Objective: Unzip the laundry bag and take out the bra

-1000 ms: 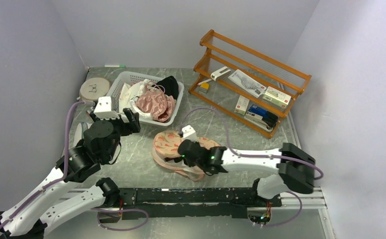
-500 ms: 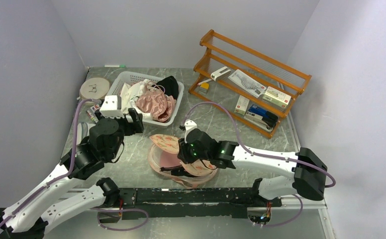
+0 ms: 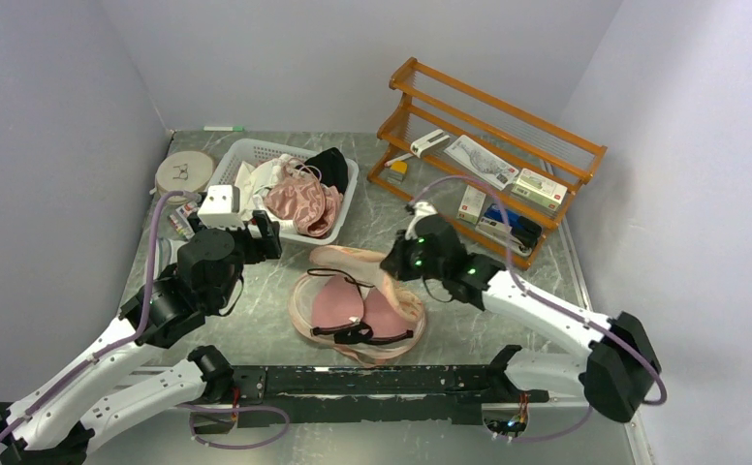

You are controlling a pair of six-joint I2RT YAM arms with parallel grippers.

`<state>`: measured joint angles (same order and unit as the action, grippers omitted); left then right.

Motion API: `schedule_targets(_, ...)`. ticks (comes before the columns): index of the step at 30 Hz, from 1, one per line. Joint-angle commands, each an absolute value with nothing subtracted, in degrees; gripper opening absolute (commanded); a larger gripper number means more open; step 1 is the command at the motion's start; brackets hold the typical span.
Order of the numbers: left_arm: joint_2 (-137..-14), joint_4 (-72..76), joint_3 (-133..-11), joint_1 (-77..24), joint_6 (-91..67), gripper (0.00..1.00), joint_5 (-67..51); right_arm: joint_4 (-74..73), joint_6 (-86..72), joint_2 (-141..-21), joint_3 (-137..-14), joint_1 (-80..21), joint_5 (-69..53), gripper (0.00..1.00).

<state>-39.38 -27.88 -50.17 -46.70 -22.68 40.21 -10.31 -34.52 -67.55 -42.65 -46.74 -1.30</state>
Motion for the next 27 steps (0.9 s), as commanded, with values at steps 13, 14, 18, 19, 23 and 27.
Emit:
schedule_targets(13, -41.9, -25.9, -50.2, -46.4, -20.7, 0.93, 33.2, -7.3, -33.7, -62.2, -29.0, -6.8, -23.8, 0.0)
schedule_targets(14, -42.6, -25.4, -50.2, -46.4, -18.7, 0.92, 32.0, -7.7, -32.7, -62.7, -28.4, -5.4, -23.7, 0.0)
schedule_targets(18, -45.9, -24.7, -50.6, -46.4, -17.4, 0.92, 27.5, -11.9, -30.4, -59.0, -27.3, -3.5, -14.6, 0.06)
schedule_targets(19, -46.8, -24.6, -50.7, -46.4, -17.2, 0.92, 26.4, -13.4, -30.6, -56.6, -27.2, -3.6, -11.2, 0.14)
schedule_targets(23, -50.6, -23.3, -50.8, -46.4, -15.9, 0.95, 20.8, -16.2, -32.5, -45.2, -25.8, -3.6, -1.7, 0.47)
schedule_targets(27, -56.1, -23.5, -51.9, -46.5, -15.9, 0.97, 13.0, -18.6, -33.8, -40.5, -26.7, -3.6, 3.8, 0.76)
